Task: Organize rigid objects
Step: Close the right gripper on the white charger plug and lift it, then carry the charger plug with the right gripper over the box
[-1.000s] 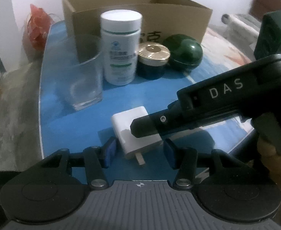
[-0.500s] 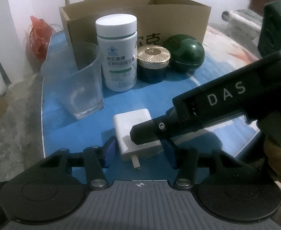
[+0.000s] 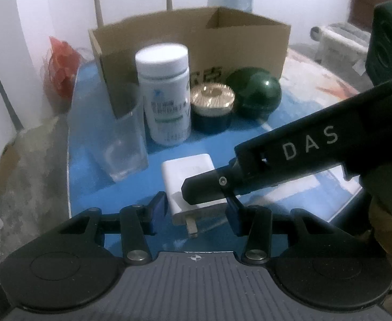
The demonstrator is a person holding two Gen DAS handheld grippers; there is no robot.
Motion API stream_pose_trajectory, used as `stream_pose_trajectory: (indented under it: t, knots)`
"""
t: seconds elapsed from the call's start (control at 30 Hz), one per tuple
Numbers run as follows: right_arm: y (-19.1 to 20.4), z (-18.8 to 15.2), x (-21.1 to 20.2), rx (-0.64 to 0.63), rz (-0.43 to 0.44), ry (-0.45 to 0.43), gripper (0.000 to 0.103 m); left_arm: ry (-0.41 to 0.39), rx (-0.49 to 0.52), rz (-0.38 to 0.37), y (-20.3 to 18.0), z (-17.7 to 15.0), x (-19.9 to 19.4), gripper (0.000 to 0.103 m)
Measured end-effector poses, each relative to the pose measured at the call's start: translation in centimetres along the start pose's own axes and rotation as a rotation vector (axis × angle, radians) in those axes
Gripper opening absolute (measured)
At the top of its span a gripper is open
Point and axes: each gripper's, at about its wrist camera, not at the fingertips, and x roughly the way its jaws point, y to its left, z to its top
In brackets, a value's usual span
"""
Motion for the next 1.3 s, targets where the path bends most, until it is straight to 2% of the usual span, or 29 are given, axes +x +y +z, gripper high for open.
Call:
stream_pose_trajectory:
  t: [0.17,0.4,0.63,0.73,0.83,1.03,1.1,1.3]
  knots:
    - [2.7,0.6,-1.6,-0.039,0.015,-0.066,0.041,-0.072,0.02,0.029,-0.7,1.2,-2.4,0.046]
    - [6.1,2.8,-6.0,-0.146,0.058,-0.219,0.041,-0.233,0.058,0.073,-1.5,4.9,-6.5,0.046]
    - [8.6,7.9,-8.4,-0.256,0.06,-0.333,0.041,-0.351,0.115,0.115,-1.6,10.9,-7.6,0.046]
    - [8.8,11.0,-8.3,-0.265,0.035,-0.351,0.041,-0.356,0.128,0.117,-1.0,14.0,-6.6,0.046]
    - [8.0,15.0,-7.0,-0.248,0.022,-0.315,0.041,-0.305,0.102,0.082,0.6,17.3,-4.2,0.046]
    - [3.6,22.1,-1.1,-0.112,-0.002,-0.142,0.041,-0.054,-0.013,-0.033,5.4,22.5,3.8,0.046]
    - [2.0,23.8,1.3,-0.073,-0.017,-0.075,0.041,0.027,-0.025,-0.033,6.1,23.4,6.7,0.046]
    - [-2.4,27.0,8.1,0.034,-0.064,0.111,0.041,0.234,-0.089,-0.06,8.2,23.0,13.0,0.046]
